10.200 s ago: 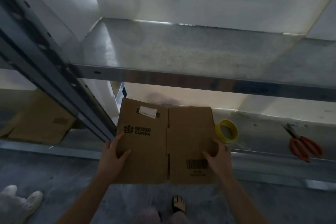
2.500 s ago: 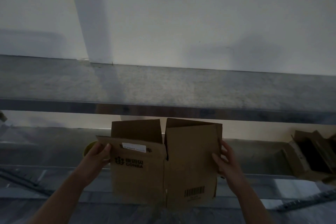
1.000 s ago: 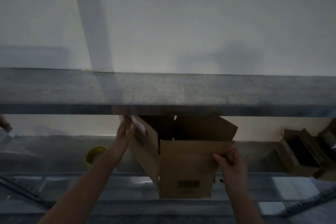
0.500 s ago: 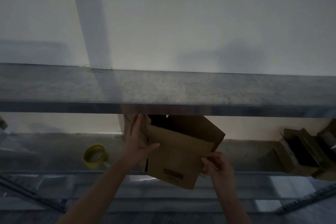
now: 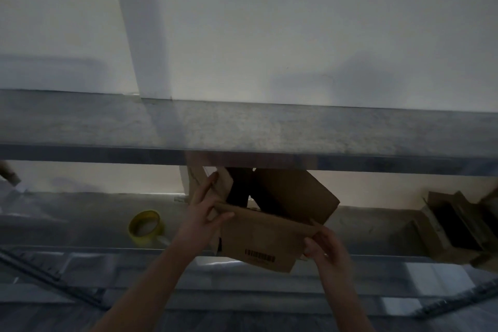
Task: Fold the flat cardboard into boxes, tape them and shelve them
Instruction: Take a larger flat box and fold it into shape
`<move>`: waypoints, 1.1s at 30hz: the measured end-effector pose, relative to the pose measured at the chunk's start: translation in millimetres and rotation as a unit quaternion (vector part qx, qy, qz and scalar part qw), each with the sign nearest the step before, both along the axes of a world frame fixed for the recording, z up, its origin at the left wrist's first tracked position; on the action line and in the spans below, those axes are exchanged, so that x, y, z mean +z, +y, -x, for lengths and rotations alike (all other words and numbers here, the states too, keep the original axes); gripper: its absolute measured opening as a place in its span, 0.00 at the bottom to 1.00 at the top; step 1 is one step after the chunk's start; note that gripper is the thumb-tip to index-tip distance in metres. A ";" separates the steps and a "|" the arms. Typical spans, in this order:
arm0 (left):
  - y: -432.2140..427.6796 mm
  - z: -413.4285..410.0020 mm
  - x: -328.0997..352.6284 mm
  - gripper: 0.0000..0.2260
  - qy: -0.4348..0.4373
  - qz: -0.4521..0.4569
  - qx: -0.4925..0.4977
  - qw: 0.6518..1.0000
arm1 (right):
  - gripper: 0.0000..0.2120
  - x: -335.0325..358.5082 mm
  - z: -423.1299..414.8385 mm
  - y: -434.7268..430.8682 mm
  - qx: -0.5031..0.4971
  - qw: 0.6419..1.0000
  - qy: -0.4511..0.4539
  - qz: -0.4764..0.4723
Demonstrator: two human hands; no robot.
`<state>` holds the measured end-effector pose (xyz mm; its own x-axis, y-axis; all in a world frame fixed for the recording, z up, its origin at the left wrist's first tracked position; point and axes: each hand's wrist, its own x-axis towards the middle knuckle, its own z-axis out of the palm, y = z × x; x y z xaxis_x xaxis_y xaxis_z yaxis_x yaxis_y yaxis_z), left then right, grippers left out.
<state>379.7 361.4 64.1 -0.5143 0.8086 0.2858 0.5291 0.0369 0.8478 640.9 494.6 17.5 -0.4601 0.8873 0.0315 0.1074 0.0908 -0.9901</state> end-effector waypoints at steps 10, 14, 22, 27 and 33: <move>-31.4 -15.8 -7.8 0.01 -0.011 -0.030 -0.019 0.999 | 0.23 12.4 -6.3 -11.1 0.030 0.994 -0.076 -0.077; -40.0 -5.4 -16.2 0.16 -0.029 -0.012 0.048 0.998 | 0.17 11.6 0.3 -11.7 -0.022 0.986 -0.124 -0.110; -40.2 -18.5 -22.9 0.17 0.005 -0.021 0.116 0.993 | 0.11 9.2 10.8 -24.9 -0.097 0.988 -0.078 -0.093; -29.9 -31.2 -25.5 0.22 0.022 -0.031 0.131 0.991 | 0.07 19.6 28.0 -27.9 -0.179 0.973 -0.103 -0.102; -23.4 -29.8 -33.5 0.19 0.129 0.020 0.061 0.990 | 0.06 20.9 38.9 -26.9 -0.176 0.964 -0.133 -0.150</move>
